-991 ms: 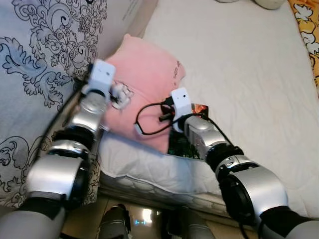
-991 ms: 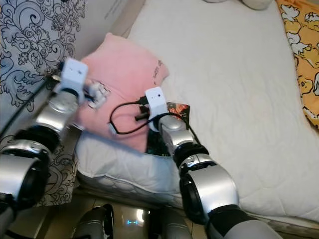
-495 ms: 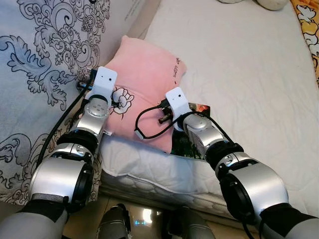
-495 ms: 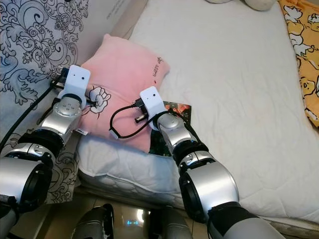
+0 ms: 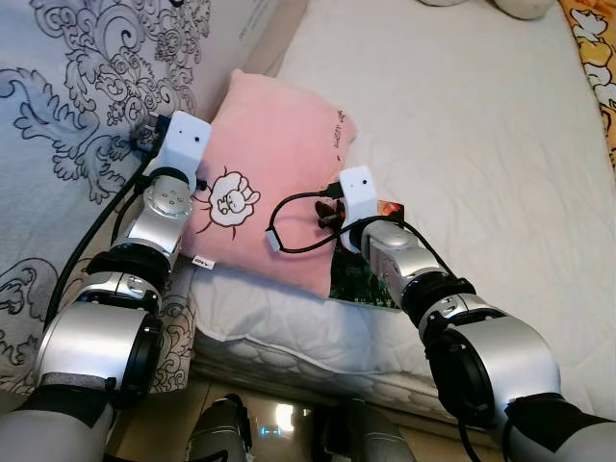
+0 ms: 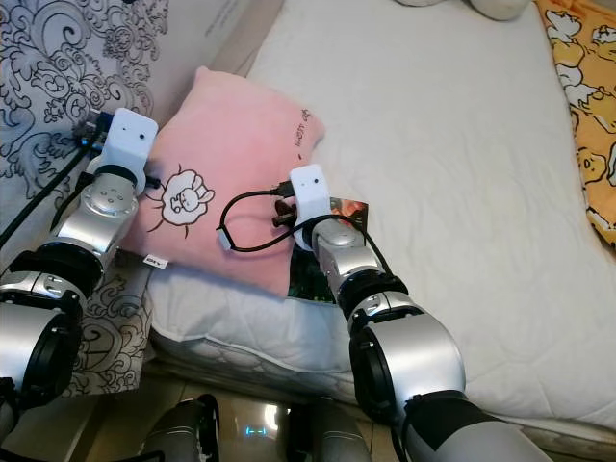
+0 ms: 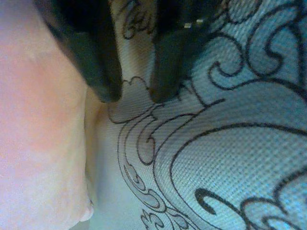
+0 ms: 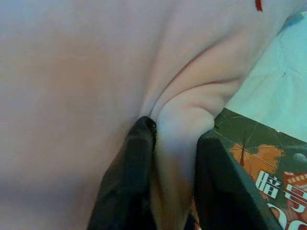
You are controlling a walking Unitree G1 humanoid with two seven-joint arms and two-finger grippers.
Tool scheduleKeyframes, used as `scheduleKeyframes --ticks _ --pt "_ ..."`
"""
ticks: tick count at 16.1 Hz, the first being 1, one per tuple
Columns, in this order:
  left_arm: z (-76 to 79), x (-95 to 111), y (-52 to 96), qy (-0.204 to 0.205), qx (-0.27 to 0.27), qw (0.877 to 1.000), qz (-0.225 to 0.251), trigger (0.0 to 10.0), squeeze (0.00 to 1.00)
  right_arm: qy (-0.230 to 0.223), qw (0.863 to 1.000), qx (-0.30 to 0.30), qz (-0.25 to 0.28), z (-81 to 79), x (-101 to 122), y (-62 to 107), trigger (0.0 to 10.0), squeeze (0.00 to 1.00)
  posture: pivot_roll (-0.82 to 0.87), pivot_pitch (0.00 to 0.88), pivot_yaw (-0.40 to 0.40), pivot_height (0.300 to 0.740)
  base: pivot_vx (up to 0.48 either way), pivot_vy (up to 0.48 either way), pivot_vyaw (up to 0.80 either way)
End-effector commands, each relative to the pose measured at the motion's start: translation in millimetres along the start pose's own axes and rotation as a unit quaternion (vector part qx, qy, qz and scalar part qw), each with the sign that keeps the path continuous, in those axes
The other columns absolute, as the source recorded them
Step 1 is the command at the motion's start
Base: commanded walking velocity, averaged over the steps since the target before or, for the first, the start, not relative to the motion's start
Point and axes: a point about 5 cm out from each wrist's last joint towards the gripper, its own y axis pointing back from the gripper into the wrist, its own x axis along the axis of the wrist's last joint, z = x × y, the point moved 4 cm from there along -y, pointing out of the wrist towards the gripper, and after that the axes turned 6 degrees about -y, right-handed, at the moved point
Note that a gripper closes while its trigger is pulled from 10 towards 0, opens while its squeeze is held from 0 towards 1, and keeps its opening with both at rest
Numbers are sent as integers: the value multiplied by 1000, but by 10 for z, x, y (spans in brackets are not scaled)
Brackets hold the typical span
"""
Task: Clean up the room
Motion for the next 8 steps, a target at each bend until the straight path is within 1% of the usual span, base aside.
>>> scheduleKeyframes --ticks 1,2,3,4,5,6,8 --pt "-49 17 -9 10 2 1000 -1 10000 1000 -1 1000 -7 -5 63 -9 15 10000 1000 -13 199 -99 740 0 0 0" --pt "-49 43 -8 18 0 1000 4 10000 1000 3 1000 -4 -1 72 8 19 10000 1000 -12 196 -99 740 0 0 0" --pt "-46 70 -7 15 -2 1000 10 10000 1000 3 1000 -4 2 83 18 23 10000 1000 -12 186 -98 740 0 0 0" --pt "-60 124 -1 8 -4 1000 24 10000 1000 16 1000 1 15 82 72 26 10000 1000 -18 174 -93 740 0 0 0" --pt "-89 152 4 2 -4 999 34 10000 1000 20 999 7 33 67 146 27 10000 1000 -19 159 -92 740 0 0 0" --pt "-102 160 4 0 -4 999 36 10000 1000 17 999 9 40 62 180 27 10000 1000 -19 157 -92 740 0 0 0" --pt "-174 197 -1 -6 -6 999 50 10000 1000 7 997 18 75 -9 331 19 10000 1000 -24 115 -86 740 0 0 0"
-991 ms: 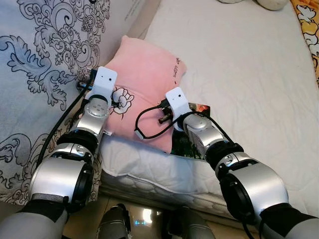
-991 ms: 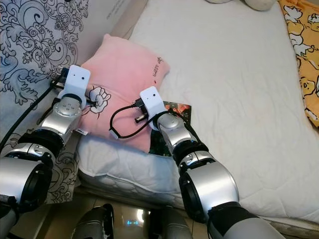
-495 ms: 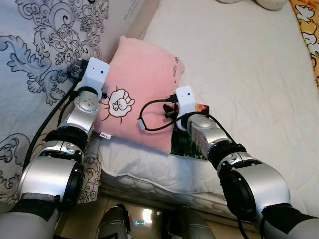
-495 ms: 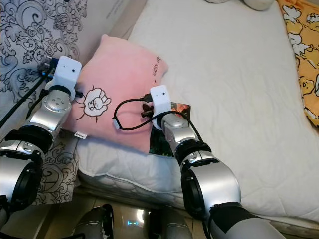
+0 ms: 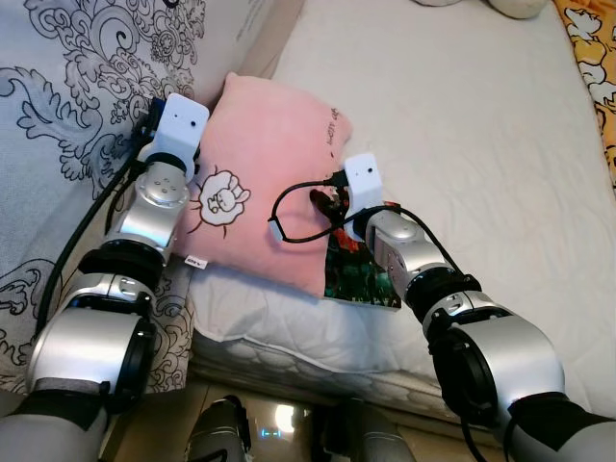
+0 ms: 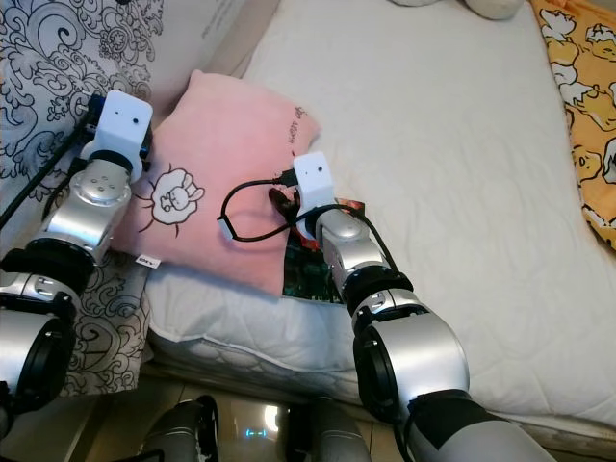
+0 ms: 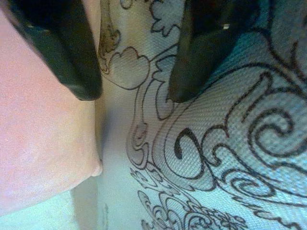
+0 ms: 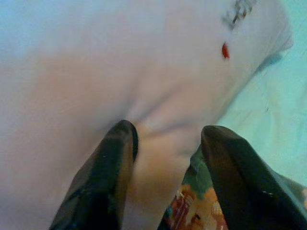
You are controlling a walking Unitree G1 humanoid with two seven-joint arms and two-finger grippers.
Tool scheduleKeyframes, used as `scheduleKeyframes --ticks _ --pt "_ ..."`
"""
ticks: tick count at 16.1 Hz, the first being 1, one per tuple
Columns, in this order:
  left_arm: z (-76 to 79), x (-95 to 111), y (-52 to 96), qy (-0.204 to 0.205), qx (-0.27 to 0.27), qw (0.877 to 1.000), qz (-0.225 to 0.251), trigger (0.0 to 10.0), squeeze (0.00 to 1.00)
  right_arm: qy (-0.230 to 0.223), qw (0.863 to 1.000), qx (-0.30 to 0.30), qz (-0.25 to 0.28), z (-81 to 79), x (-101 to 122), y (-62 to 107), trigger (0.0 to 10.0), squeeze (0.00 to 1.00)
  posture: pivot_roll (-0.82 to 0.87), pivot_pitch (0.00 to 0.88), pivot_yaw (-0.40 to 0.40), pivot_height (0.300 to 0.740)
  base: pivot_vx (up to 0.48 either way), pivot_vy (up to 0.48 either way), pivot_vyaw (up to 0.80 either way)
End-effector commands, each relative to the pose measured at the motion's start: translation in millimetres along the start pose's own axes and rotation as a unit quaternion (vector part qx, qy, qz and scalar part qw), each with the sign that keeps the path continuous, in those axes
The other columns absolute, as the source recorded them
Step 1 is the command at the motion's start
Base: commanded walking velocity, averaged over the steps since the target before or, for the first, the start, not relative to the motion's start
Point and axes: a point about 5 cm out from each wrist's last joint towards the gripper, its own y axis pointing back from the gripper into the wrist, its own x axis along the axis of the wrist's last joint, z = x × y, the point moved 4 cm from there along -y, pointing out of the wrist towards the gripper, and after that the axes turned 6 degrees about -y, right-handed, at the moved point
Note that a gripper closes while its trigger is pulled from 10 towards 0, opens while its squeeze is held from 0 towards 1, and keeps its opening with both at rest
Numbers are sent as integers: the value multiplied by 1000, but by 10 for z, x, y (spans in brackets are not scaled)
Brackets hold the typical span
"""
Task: Clean up the room
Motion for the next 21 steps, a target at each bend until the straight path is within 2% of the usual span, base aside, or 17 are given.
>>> scheduleKeyframes --ticks 1,3,4,7,8,9,10,11,12,13,14,15,16,17,18,19,21 --pt "-44 35 7 -1 -2 1000 14 10000 1000 -9 1000 -3 30 4 130 -6 10000 1000 -24 108 -86 740 0 0 0" --pt "8 83 32 20 -14 999 28 10000 1000 -7 996 -5 86 -45 339 2 10000 1000 -28 83 -87 740 0 0 0" --pt "120 95 83 41 -37 998 37 10000 1000 10 994 -11 109 -42 367 51 10000 1000 -39 68 -82 740 0 0 0" --pt "358 10 277 157 -73 984 31 10000 1000 29 985 -80 152 288 208 364 10000 1000 -44 30 -66 740 0 0 0" --pt "356 18 329 166 -70 983 39 10000 1000 26 982 -96 161 361 181 442 10000 1000 -43 22 -63 740 0 0 0" --pt "319 21 450 166 -60 983 58 10000 1000 29 976 -125 178 494 103 612 10000 1000 -32 3 -61 740 0 0 0" --pt "280 -12 520 169 -47 982 65 10000 1000 28 974 -139 179 544 22 698 10000 1000 -24 0 -64 740 0 0 0" --pt "252 -179 681 203 -30 977 50 10000 1000 40 970 -159 181 591 -97 888 10000 1000 -20 0 -68 740 0 0 0" --pt "246 -266 746 221 -23 974 38 10000 1000 48 968 -165 184 601 -130 964 10000 1000 -19 0 -72 740 0 0 0" --pt "264 -405 961 239 -25 970 38 10000 1000 82 962 -165 203 570 -134 1180 10000 1000 -15 0 -77 740 0 0 0" --pt "326 -455 1151 241 -48 968 53 10000 1000 108 958 -158 212 541 -144 1324 10000 1000 -14 0 -81 740 0 0 0" --pt "422 -499 1320 256 -85 961 54 10000 1000 109 960 -161 201 568 -206 1409 10000 1000 -17 0 -86 740 0 0 0" --pt "458 -516 1389 263 -99 958 52 10000 1000 104 961 -167 193 591 -240 1442 10000 1000 -18 0 -87 740 0 0 0" --pt "475 -485 1428 255 -108 959 54 10000 0 96 967 -165 168 616 -345 1451 10000 1000 -16 0 -88 740 0 0 0" --pt "478 -376 1346 256 -112 958 68 10000 0 91 970 -158 160 588 -354 1385 10000 1000 -17 0 -83 740 0 -480 0" --pt "507 -286 1273 258 -117 956 74 10000 0 88 971 -149 166 522 -283 1301 10000 0 -21 0 -75 740 0 -480 0" --pt "544 -277 1222 260 -113 957 67 10000 0 90 971 -148 166 456 -185 1159 10000 0 -40 0 -52 740 0 -480 -250"
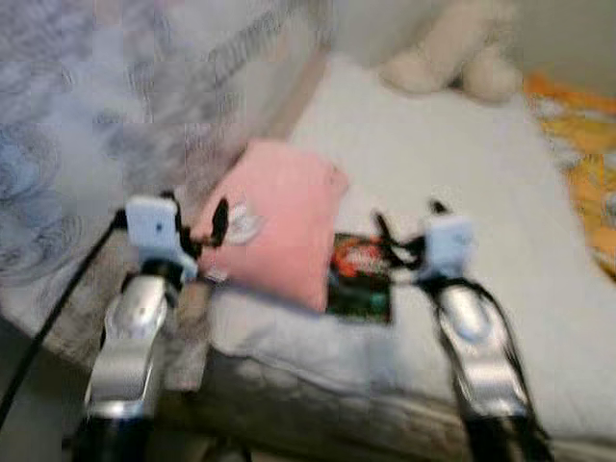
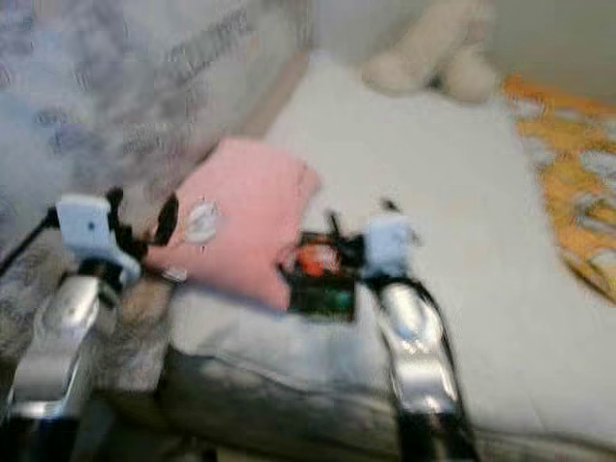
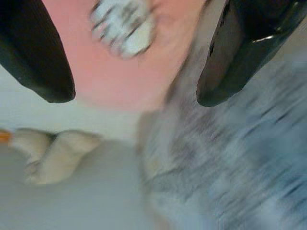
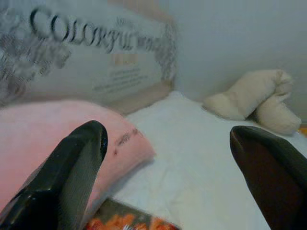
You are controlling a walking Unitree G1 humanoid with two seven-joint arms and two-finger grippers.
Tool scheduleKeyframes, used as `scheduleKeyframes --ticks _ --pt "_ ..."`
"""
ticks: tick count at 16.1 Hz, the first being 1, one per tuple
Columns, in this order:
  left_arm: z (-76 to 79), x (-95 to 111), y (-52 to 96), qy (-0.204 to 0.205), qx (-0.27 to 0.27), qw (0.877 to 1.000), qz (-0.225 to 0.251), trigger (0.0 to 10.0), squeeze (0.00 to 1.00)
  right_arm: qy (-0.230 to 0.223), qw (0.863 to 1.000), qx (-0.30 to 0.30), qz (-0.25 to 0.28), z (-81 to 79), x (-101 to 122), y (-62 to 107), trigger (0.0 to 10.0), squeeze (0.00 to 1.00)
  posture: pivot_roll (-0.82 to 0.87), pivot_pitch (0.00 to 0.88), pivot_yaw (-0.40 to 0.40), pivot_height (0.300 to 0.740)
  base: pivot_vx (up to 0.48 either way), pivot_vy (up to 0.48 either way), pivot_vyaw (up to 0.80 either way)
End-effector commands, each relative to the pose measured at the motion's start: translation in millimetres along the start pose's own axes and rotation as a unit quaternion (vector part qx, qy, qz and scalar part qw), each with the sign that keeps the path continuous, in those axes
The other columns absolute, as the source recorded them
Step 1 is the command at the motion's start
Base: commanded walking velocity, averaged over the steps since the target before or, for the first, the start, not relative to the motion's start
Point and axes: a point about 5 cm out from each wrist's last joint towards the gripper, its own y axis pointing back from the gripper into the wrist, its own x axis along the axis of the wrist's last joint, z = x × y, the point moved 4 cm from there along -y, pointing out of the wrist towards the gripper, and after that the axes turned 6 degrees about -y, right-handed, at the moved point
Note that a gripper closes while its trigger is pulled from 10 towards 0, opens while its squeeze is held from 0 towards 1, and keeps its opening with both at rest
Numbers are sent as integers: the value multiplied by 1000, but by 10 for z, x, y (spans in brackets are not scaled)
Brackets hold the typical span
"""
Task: Clean up the room
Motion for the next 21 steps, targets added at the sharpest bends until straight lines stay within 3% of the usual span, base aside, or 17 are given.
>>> scheduleKeyframes --ticks 1,10,14,21 --pt "82 -105 39 7 -6 1000 -23 10000 0 3 1000 -20 -13 137 -27 26 10000 0 -40 0 -54 732 0 -480 -469" --pt "45 -173 93 -6 26 999 -42 10000 0 -7 999 10 -47 57 -111 -72 10000 0 -28 0 -57 732 0 -464 -124" --pt "-18 -133 -99 -14 23 999 -43 10000 0 -19 999 15 -42 -8 -63 -229 10000 0 -50 0 -16 732 61 -427 0" --pt "-17 -111 -178 -25 19 999 -39 10000 0 -30 998 29 -41 -89 -45 -245 10000 0 -55 0 -18 732 264 -398 0"
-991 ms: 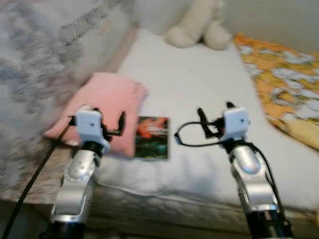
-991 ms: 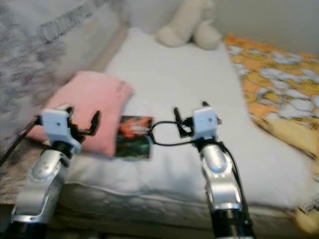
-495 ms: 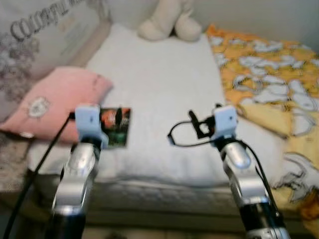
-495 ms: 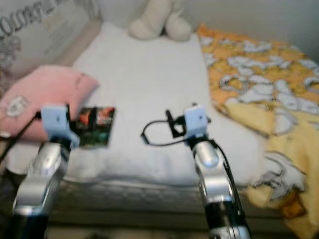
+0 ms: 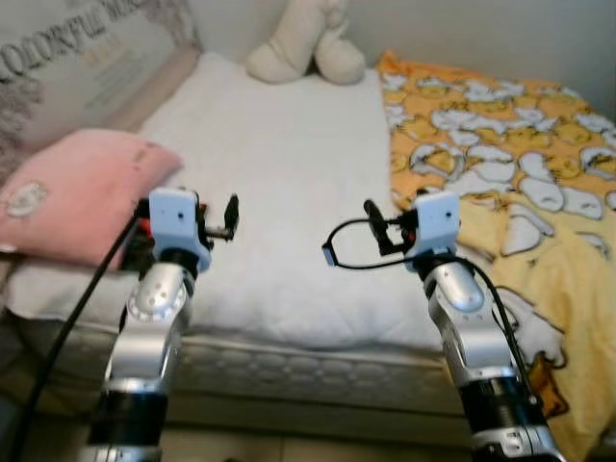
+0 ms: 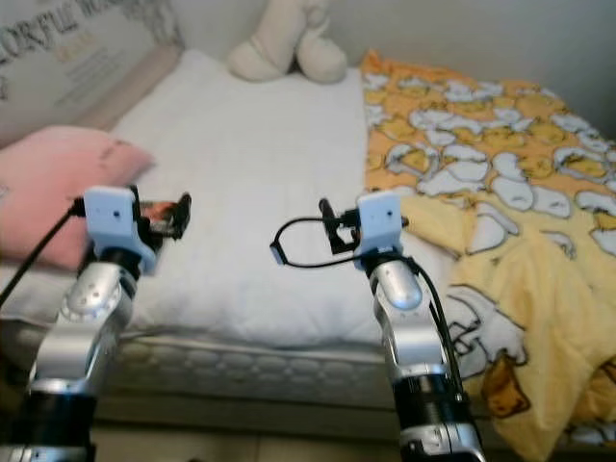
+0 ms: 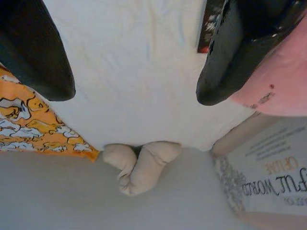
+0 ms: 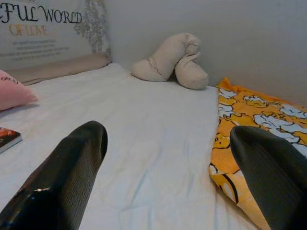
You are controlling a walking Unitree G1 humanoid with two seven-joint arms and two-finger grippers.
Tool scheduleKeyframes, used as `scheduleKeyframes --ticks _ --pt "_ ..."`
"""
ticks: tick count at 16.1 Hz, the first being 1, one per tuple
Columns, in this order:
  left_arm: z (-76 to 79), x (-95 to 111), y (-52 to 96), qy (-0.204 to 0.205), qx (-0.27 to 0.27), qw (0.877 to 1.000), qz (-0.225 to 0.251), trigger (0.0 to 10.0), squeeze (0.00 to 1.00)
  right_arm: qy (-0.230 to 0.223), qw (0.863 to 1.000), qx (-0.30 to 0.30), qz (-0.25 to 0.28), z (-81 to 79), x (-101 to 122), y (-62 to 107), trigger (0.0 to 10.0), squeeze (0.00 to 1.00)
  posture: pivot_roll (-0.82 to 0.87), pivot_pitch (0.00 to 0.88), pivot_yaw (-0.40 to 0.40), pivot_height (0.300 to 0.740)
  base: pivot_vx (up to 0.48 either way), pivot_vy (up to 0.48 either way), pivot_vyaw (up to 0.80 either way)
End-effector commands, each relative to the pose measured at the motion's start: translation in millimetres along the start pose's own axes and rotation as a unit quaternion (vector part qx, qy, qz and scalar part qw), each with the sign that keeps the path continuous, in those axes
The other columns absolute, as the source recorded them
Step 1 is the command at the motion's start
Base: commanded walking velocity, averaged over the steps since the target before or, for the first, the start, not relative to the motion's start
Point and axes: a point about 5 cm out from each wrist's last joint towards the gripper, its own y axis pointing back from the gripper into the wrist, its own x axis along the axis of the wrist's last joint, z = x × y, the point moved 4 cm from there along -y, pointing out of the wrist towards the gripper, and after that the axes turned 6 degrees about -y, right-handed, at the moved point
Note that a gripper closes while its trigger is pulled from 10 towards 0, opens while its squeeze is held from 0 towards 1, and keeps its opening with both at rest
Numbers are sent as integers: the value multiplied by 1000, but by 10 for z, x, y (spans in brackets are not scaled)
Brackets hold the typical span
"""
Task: Clean up the room
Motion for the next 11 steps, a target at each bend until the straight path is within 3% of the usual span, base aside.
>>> scheduleKeyframes --ticks 1,3,11 --pt "-62 -40 -1 -7 5 1000 -7 10000 0 -7 1000 16 1 -110 17 -31 10000 0 -56 0 -16 732 266 -398 0" --pt "-62 -75 0 -17 6 1000 -13 10000 0 -5 1000 14 -5 -124 -2 -36 10000 0 -56 0 -12 732 321 -347 -381" --pt "-102 -154 -59 -46 5 998 -32 10000 0 -3 1000 22 -20 -129 -101 -28 10000 0 -42 0 -19 732 0 0 -756"
